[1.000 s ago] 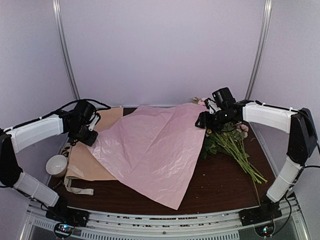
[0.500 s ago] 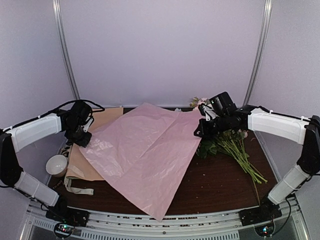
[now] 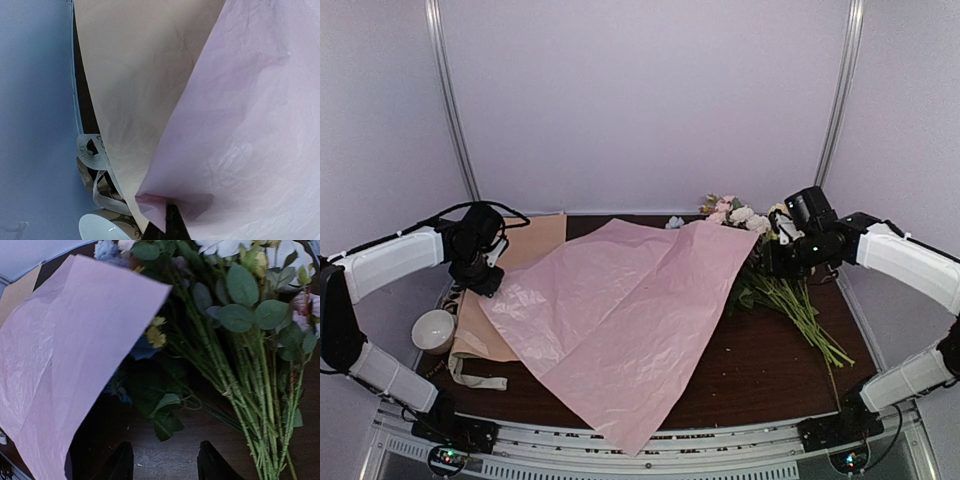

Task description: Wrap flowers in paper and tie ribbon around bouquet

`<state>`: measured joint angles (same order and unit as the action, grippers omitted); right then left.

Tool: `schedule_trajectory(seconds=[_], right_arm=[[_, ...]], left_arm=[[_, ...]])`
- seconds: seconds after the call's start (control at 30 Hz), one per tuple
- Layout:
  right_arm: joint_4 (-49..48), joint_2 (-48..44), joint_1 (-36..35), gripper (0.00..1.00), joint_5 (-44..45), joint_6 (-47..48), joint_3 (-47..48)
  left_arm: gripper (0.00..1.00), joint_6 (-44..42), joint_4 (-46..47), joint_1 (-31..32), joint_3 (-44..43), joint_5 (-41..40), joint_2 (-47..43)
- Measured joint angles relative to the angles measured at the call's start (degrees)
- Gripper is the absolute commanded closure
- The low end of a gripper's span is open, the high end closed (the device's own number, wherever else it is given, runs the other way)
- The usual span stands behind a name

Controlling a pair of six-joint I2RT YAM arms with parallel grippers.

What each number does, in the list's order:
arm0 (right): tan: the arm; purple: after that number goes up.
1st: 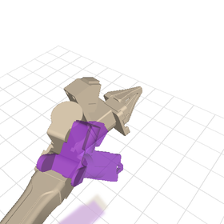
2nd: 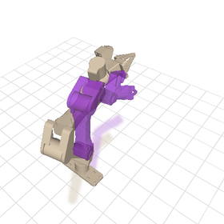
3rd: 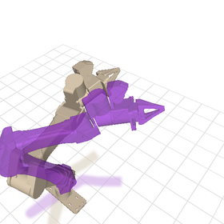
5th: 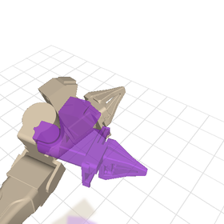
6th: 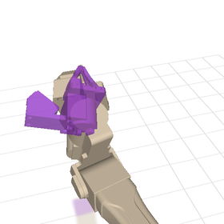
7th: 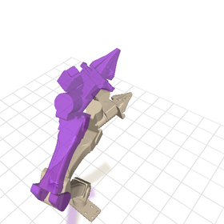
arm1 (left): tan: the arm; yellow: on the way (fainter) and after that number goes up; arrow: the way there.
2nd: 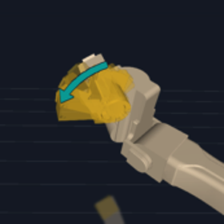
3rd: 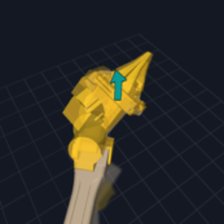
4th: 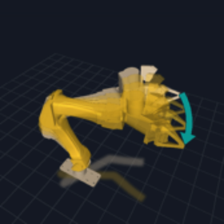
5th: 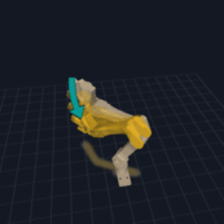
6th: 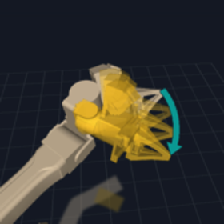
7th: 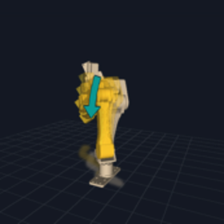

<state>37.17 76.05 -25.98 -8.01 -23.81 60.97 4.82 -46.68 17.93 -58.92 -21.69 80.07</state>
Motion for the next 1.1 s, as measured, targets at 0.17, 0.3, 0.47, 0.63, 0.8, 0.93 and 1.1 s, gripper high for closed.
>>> schedule_trajectory(seconds=[0.17,0.3,0.47,0.63,0.8,0.93,1.1], right_arm=[[0.9,-0.9,9.9,0.52,3.8,2.3,0.9],[3.5,4.9,12.8,0.51,7.4,5.0,4.3],[6.7,15.2,13.4,0.53,10.5,9.1,10.9],[10.5,23.4,13.7,0.58,13.2,12.2,16.9],[11.1,26.7,13.8,0.59,13.9,14.5,18.1],[11.3,30.3,13.8,0.65,14.0,15.6,20.2],[11.4,34.2,13.8,0.78,14.1,16.5,21.4]], left_arm=[[0.34,-0.3,-0.6,0.0,-0.1,0.1,0.1],[0.18,-0.8,-2.1,-0.1,-1.4,-0.1,0.3],[0.14,-0.7,-3.7,-0.2,-4.4,-0.6,-2.0],[0.13,-1.6,-4.4,-0.2,-5.2,0.2,-7.1],[0.12,-4.3,-2.6,-0.2,-5.2,4.5,-10.9],[0.12,-6.4,0.9,-0.2,-5.2,9.0,-13.0],[0.14,-7.8,6.9,-0.2,-5.3,14.1,-12.9]])
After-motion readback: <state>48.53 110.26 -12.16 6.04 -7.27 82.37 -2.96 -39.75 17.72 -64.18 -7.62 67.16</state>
